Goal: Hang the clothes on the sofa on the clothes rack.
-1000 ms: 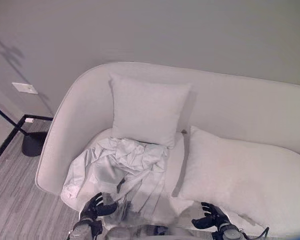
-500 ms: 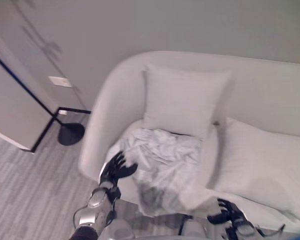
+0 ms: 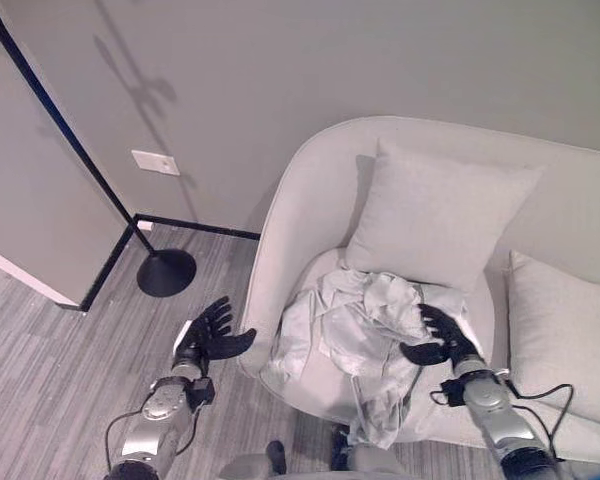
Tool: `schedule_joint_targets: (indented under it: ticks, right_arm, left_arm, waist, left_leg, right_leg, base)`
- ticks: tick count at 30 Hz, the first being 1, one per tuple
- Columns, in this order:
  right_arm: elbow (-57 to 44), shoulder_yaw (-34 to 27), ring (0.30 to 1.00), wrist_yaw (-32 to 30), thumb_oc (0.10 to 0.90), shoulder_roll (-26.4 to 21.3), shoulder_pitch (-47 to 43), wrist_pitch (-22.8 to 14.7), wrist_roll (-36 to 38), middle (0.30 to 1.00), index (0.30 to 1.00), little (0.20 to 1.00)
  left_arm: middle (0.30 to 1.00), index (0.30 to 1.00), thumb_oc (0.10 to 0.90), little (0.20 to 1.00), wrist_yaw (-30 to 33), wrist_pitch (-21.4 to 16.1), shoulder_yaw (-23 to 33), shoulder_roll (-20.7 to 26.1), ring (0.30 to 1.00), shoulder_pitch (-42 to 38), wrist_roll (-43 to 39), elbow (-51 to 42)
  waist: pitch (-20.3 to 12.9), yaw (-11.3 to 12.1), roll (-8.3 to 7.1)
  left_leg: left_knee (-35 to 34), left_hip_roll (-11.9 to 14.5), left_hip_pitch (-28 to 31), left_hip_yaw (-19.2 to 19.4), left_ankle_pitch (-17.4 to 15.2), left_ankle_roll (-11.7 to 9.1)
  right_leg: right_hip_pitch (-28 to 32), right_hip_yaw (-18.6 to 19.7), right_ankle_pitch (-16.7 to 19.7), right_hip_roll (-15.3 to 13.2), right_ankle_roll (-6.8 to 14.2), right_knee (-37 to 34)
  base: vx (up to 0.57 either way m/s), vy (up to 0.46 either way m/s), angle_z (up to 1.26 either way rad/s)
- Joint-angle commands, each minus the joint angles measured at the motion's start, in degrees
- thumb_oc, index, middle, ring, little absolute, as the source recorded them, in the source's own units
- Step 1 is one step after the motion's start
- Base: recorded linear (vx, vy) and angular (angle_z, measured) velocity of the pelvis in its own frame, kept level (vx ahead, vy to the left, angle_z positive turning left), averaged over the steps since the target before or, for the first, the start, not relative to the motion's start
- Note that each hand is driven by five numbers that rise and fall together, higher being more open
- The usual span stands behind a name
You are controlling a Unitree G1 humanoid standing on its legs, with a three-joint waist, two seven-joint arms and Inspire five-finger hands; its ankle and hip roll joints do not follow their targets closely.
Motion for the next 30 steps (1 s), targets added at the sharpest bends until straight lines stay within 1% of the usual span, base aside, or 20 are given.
schedule_joint_targets:
  ticks: [1, 2, 7, 9, 10, 11, 12, 13, 15, 16, 19, 21, 23, 27, 28, 30]
  right_arm:
    - [-3.53, -0.90, 0.900, -3.21, 0.800, -6.60, -5.30, -2.99, -6.71, 0.900, 0.900, 0.900]
    - [-3.27, -1.06, 0.900, -3.61, 0.800, -9.61, -6.49, -2.53, -10.11, 0.900, 0.900, 0.900]
    - [-0.79, -0.43, 0.900, -3.64, 0.800, -12.86, -9.35, -2.40, -10.80, 0.900, 0.900, 0.900]
    - [4.55, 2.64, 0.900, -3.74, 0.800, -14.71, -15.14, -2.06, -9.98, 0.900, 0.900, 0.900]
    - [4.86, 2.91, 0.900, -3.81, 0.800, -14.71, -15.56, -2.17, -9.91, 0.900, 0.900, 0.900]
    - [9.34, 6.65, 0.900, -3.97, 0.800, -15.52, -23.03, -2.19, -7.23, 0.900, 0.900, 0.900]
    - [10.91, 8.15, 0.900, -3.98, 0.800, -15.81, -25.55, -2.27, -6.50, 0.900, 0.900, 0.900]
    - [11.14, 8.37, 0.900, -4.01, 0.800, -15.82, -25.88, -2.35, -6.43, 0.900, 0.900, 0.900]
    - [14.20, 11.17, 0.900, -3.77, 0.800, -15.97, -30.30, -2.29, -5.58, 0.900, 0.900, 0.900]
    - [17.55, 13.72, 0.900, -4.05, 0.800, -15.73, -34.64, -2.17, -4.75, 0.900, 0.900, 0.900]
    - [21.72, 15.39, 0.900, -4.72, 0.800, -16.12, -39.10, -2.07, -4.06, 0.900, 0.900, 0.900]
    - [24.83, 17.08, 0.900, -5.09, 0.800, -17.69, -43.13, -1.80, -4.80, 0.900, 0.900, 0.900]
    - [28.28, 19.01, 0.900, -6.30, 0.800, -19.78, -48.39, -1.72, -5.21, 0.900, 0.900, 0.900]
    - [29.67, 21.11, 0.900, -6.73, 0.800, -21.91, -51.91, -1.79, -6.08, 0.900, 0.900, 0.900]
    - [28.64, 22.09, 0.900, -6.94, 0.800, -23.00, -52.80, -1.77, -7.59, 0.900, 0.900, 0.900]
    - [26.90, 21.80, 0.900, -7.57, 0.800, -23.91, -52.65, -2.07, -8.23, 0.900, 0.900, 0.900]
  left_arm:
    - [0.900, 0.900, 0.800, 0.900, -2.63, -4.89, -0.23, 0.72, 0.900, -5.60, 0.47, -8.81]
    - [0.900, 0.900, 0.800, 0.900, -3.37, -4.81, -1.47, 1.29, 0.900, -6.19, 0.99, -11.49]
    - [0.900, 0.900, 0.800, 0.900, -4.70, -5.24, -3.21, 2.76, 0.900, -7.17, 0.27, -17.11]
    - [0.900, 0.900, 0.800, 0.900, -5.33, -5.74, -4.44, 4.35, 0.900, -9.23, -0.64, -21.59]
    - [0.900, 0.900, 0.800, 0.900, -5.33, -5.72, -4.27, 4.34, 0.900, -9.28, -0.66, -21.60]
    - [0.900, 0.900, 0.800, 0.900, -4.59, -6.59, -6.76, 5.11, 0.900, -13.00, -1.23, -22.73]
    - [0.900, 0.900, 0.800, 0.900, -4.44, -6.72, -7.16, 5.12, 0.900, -13.95, -1.54, -23.04]
    - [0.900, 0.900, 0.800, 0.900, -4.44, -6.73, -7.05, 5.08, 0.900, -14.03, -1.55, -23.00]
    - [0.900, 0.900, 0.800, 0.900, -4.01, -6.93, -8.20, 5.03, 0.900, -15.67, -1.40, -23.31]
    - [0.900, 0.900, 0.800, 0.900, -3.52, -7.04, -9.18, 4.64, 0.900, -17.60, -1.93, -23.18]
    - [0.900, 0.900, 0.800, 0.900, -2.96, -7.31, -9.52, 4.36, 0.900, -19.57, -2.03, -23.21]
    - [0.900, 0.900, 0.800, 0.900, -2.40, -7.67, -9.66, 4.42, 0.900, -21.18, -1.89, -23.16]
    - [0.900, 0.900, 0.800, 0.900, -1.88, -8.06, -10.04, 5.10, 0.900, -24.49, -1.00, -23.31]
    - [0.900, 0.900, 0.800, 0.900, -1.22, -8.34, -10.15, 6.09, 0.900, -28.14, 0.23, -23.00]
    - [0.900, 0.900, 0.800, 0.900, -0.77, -8.59, -10.05, 7.16, 0.900, -30.75, 2.27, -22.72]
    - [0.900, 0.900, 0.800, 0.900, -0.11, -8.95, -10.07, 8.11, 0.900, -33.42, 4.57, -22.40]
  waist:
    - [-2.51, 0.64, -0.90]
    - [-2.61, 0.60, -0.82]
    - [-2.62, 0.61, -0.56]
    - [-1.21, 1.04, -0.02]
    - [-1.14, 0.93, 0.00]
    - [1.41, 1.08, 0.61]
    - [2.06, 0.99, 0.82]
    - [2.02, 0.91, 0.86]
    - [3.46, 0.99, 1.13]
    - [4.62, 1.00, 1.51]
    - [5.53, 1.10, 2.03]
    - [6.36, 0.95, 2.57]
    - [7.03, 0.80, 3.00]
    - [7.36, 0.40, 3.41]
    - [7.26, 0.03, 3.55]
    - [7.26, -0.36, 3.61]
  left_leg:
    - [-3.77, 6.04, -2.89, -2.14, 0.92, -3.73]
    - [-3.77, 6.24, -2.84, -2.25, 0.83, -3.86]
    - [-3.77, 6.79, -2.92, -2.27, 0.77, -4.25]
    - [-3.77, 7.36, -3.71, -2.22, 1.18, -4.74]
    - [-3.77, 7.38, -3.75, -2.20, 1.19, -4.75]
    - [-3.77, 7.66, -6.19, -2.29, 2.17, -5.16]
    - [-3.77, 7.76, -7.17, -2.21, 2.53, -5.26]
    - [-3.77, 7.77, -7.31, -2.20, 2.55, -5.27]
    - [-3.77, 8.00, -9.41, -2.18, 3.33, -5.49]
    - [-3.77, 8.29, -12.04, -2.14, 4.42, -5.88]
    - [-3.77, 8.36, -14.63, -2.26, 5.42, -6.21]
    - [-3.77, 8.47, -17.08, -2.37, 6.18, -6.55]
    - [-3.77, 8.77, -20.04, -2.19, 7.07, -7.07]
    - [-3.77, 8.95, -22.42, -2.10, 7.91, -7.54]
    - [-3.77, 9.06, -23.13, -2.02, 8.02, -7.79]
    - [-3.77, 9.13, -23.70, -1.99, 8.18, -8.03]
  right_leg:
    - [5.72, -1.25, 0.77, -3.12, 2.79, -4.34]
    - [5.79, -1.29, 0.41, -2.94, 2.92, -4.34]
    - [5.84, -1.42, -0.26, -2.71, 3.09, -4.34]
    - [5.12, -1.37, -0.35, -2.41, 3.18, -4.34]
    - [5.07, -1.34, -0.32, -2.39, 3.17, -4.34]
    - [2.78, -0.77, 0.45, -2.17, 3.18, -4.34]
    - [1.68, -0.60, 0.61, -2.05, 3.18, -4.34]
    - [1.53, -0.58, 0.65, -2.04, 3.17, -4.34]
    - [-0.82, -0.34, 1.13, -1.67, 3.36, -4.34]
    - [-3.62, 0.01, 1.64, -1.43, 3.41, -4.34]
    - [-6.18, 0.30, 2.23, -1.34, 3.30, -4.34]
    - [-8.52, 0.40, 2.80, -1.32, 3.23, -4.34]
    - [-11.36, 0.60, 3.39, -1.34, 3.42, -4.34]
    - [-13.69, 0.70, 3.78, -1.32, 3.38, -4.34]
    - [-14.44, 0.83, 3.86, -1.26, 3.31, -4.34]
    - [-14.92, 0.85, 3.92, -1.27, 3.44, -4.34]
  base:
    - [0.11, -0.100, -0.23]
    - [0.09, -0.096, -0.15]
    - [0.04, -0.069, -0.02]
    - [-0.03, -0.133, -0.03]
    - [-0.19, -0.130, -0.03]
    - [-0.21, -0.089, -0.03]
    - [-0.21, -0.089, -0.06]
    - [-0.10, -0.039, -0.11]
    - [-0.16, -0.068, -0.16]
    - [-0.19, -0.084, -0.12]
    - [-0.09, -0.039, -0.03]
    - [-0.11, -0.032, 0.03]
    - [-0.08, -0.029, 0.03]
    - [-0.01, -0.004, 0.01]
    - [0.00, 0.000, 0.00]
    - [0.00, 0.000, 0.00]
